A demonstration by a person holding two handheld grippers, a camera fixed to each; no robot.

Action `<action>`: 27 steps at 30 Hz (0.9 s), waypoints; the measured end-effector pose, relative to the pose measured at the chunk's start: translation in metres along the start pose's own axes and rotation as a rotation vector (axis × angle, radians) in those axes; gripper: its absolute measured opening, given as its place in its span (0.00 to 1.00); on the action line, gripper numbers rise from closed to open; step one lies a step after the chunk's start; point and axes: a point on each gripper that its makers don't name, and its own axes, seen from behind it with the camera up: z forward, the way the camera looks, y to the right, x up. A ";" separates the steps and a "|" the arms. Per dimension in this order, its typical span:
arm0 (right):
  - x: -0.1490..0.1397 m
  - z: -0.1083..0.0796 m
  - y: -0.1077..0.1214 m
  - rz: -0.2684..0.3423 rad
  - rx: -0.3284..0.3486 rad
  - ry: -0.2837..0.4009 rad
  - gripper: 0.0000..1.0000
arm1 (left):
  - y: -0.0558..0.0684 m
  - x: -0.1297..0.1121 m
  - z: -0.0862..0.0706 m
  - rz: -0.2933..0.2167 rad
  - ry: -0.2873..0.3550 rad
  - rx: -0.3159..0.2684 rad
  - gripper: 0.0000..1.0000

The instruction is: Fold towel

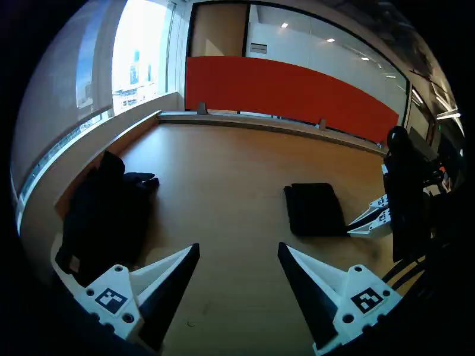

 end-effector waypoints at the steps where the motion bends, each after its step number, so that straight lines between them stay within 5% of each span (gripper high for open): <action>1: 0.000 0.000 0.000 -0.001 -0.002 0.001 0.11 | 0.000 0.000 0.000 0.001 0.000 0.000 0.98; 15: 0.012 -0.010 0.010 -0.007 -0.047 0.045 0.04 | 0.001 0.001 0.001 0.001 0.001 -0.006 0.98; 27: 0.084 -0.056 0.032 0.028 -0.105 0.219 0.04 | 0.008 0.017 0.006 0.009 0.022 -0.026 0.98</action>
